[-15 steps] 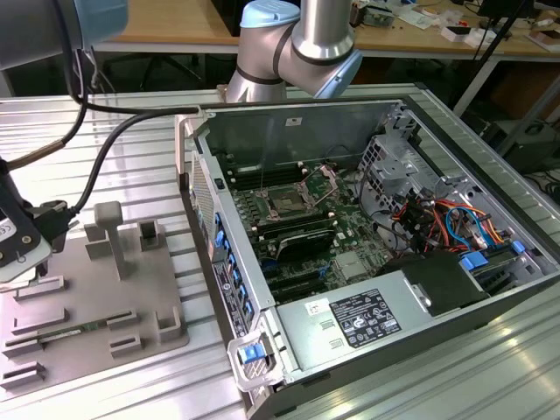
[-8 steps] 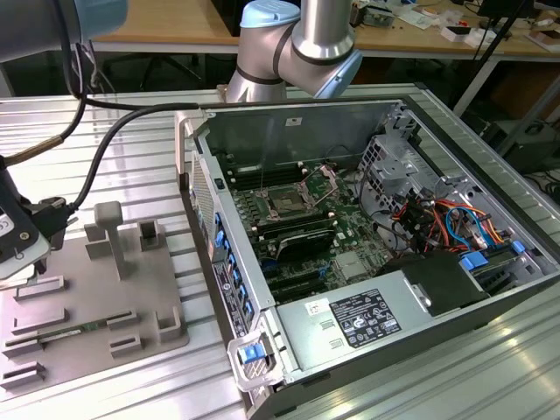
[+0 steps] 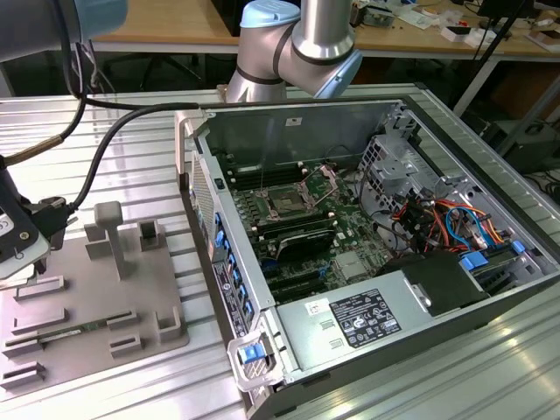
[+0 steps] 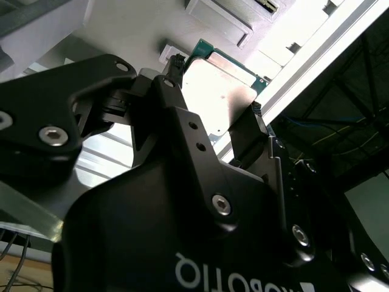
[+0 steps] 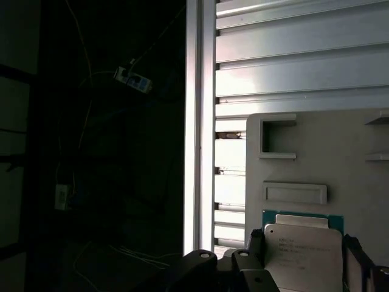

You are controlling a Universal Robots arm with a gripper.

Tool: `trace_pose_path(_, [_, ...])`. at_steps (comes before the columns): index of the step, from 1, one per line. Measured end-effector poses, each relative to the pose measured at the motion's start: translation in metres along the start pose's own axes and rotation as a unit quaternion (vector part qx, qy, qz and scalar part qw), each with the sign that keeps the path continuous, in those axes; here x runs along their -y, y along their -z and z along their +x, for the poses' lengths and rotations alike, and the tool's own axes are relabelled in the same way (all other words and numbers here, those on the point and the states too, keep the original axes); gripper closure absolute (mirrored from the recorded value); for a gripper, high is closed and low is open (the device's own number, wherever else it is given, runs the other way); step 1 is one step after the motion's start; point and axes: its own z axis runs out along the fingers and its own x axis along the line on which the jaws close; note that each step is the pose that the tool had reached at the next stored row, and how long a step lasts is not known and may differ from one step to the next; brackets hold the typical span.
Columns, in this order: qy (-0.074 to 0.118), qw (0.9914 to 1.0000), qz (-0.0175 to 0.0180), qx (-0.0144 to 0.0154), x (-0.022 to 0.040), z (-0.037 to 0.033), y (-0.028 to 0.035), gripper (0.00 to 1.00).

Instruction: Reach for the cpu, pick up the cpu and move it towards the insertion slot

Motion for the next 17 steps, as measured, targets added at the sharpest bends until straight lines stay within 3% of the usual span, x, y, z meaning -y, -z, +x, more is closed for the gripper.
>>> trace_pose_path(2, [0.0, 1.0, 0.0001, -0.0001, 0.0, 0.0001, 0.0011, 0.45])
trace_pose_path(9, [0.0, 1.0, 0.0, 0.0, -0.0006, 0.0004, 0.0146, 0.45])
trace_pose_path(17, [0.0, 1.0, -0.0001, 0.0, -0.0007, 0.0005, 0.0172, 0.45])
